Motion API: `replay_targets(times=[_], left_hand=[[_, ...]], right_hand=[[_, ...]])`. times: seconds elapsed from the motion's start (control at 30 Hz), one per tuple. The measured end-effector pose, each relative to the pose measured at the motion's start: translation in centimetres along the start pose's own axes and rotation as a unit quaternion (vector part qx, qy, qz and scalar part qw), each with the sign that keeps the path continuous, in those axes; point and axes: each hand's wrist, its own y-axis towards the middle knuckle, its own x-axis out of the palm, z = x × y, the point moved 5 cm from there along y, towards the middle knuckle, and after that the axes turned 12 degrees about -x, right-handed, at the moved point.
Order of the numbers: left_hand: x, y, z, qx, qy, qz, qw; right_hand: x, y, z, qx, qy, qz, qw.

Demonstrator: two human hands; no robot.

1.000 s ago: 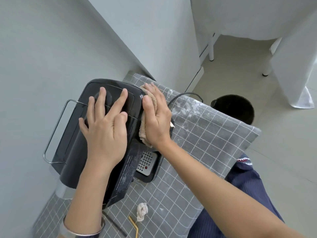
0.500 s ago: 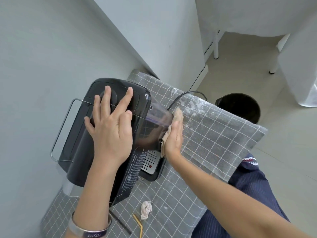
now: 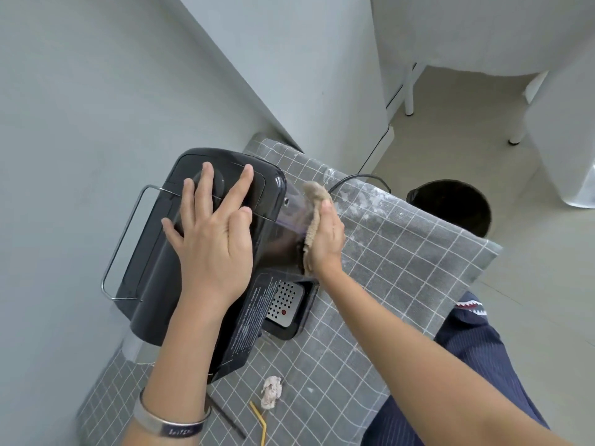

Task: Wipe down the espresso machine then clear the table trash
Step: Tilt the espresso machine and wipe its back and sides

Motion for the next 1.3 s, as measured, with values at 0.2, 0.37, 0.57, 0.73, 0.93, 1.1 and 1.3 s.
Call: replay_targets(times=[0.2, 0.37, 0.57, 0.73, 0.93, 1.1, 1.3], left_hand=[[0.0, -0.1, 0.1, 0.01, 0.015, 0.007, 1.0], [0.0, 0.0, 0.0, 0.03, 0.04, 0.019, 0.999], [-1.7, -0.7, -0.1, 0.04, -0.059, 0.066, 0.995], [-7.8, 1.3, -7.3, -0.042, -0.248, 0.192, 0.949], [-7.4, 6.1, -15.5, -0.159, -0.211, 0.075, 0.962], [-6.1, 6.3, -13.8, -0.12, -0.237, 0.021, 0.964], [-6.6, 5.8, -12.4, -0.103, -0.24, 0.044, 0.964]], right_hand=[[-2.4, -5.8, 3.1, 0.134, -0.156, 0.018, 0.978], [-5.5, -9.2, 1.7, 0.171, -0.246, -0.147, 0.943], [-8.6, -9.3, -0.9, 0.061, -0.413, -0.264, 0.87], [-6.1, -8.2, -8.7, -0.073, -0.444, -0.266, 0.853], [0.7, -11.9, -17.4, -0.025, -0.213, -0.336, 0.917], [2.5, -11.6, -17.3, 0.101, -0.145, -0.297, 0.938], [2.6, -11.2, -17.1, 0.13, -0.113, -0.325, 0.93]])
